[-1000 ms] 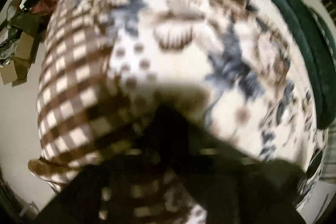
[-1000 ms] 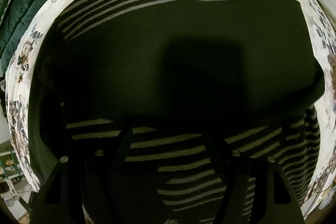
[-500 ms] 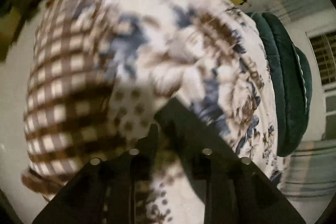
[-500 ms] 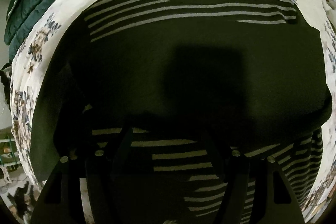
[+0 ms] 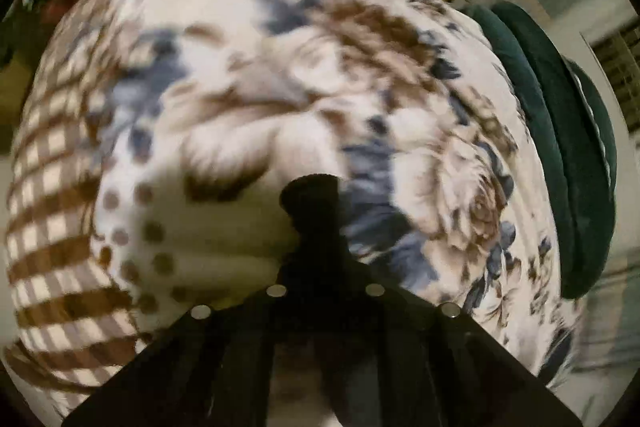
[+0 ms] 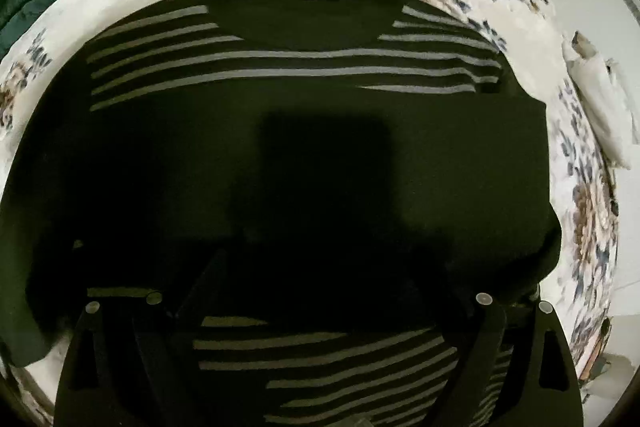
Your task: Fold small clothes
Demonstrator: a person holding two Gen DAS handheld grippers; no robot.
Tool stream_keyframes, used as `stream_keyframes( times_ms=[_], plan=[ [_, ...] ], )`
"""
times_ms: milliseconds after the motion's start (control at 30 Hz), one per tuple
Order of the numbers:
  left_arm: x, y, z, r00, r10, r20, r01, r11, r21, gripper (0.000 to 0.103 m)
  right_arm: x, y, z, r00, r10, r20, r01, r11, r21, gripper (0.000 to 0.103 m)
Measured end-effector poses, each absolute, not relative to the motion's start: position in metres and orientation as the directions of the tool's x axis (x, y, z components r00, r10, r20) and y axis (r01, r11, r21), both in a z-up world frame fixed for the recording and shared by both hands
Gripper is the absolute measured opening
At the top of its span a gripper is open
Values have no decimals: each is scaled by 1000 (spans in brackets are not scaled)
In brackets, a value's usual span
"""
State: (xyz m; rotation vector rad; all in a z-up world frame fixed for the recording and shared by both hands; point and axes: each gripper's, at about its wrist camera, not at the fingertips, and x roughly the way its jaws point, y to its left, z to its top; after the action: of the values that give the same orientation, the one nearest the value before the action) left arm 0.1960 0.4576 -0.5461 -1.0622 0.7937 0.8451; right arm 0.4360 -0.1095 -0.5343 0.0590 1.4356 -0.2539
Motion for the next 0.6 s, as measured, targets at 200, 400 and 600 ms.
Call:
stream_keyframes(
  times_ms=[200, 400, 600],
  plan=[
    [240, 398, -468, 505, 278, -817, -800, 507, -321, 6, 445, -139, -531, 135, -41, -990, 264, 964, -4, 94],
    [307, 259, -398, 623, 211, -753, -572, 779, -255, 6, 444, -172, -527, 173, 63, -983, 246, 963, 106, 94],
    [373, 57, -402, 626, -40, -779, -286, 918, -277, 7, 449, -232, -519, 202, 67, -977, 165, 981, 101, 94]
  ],
)
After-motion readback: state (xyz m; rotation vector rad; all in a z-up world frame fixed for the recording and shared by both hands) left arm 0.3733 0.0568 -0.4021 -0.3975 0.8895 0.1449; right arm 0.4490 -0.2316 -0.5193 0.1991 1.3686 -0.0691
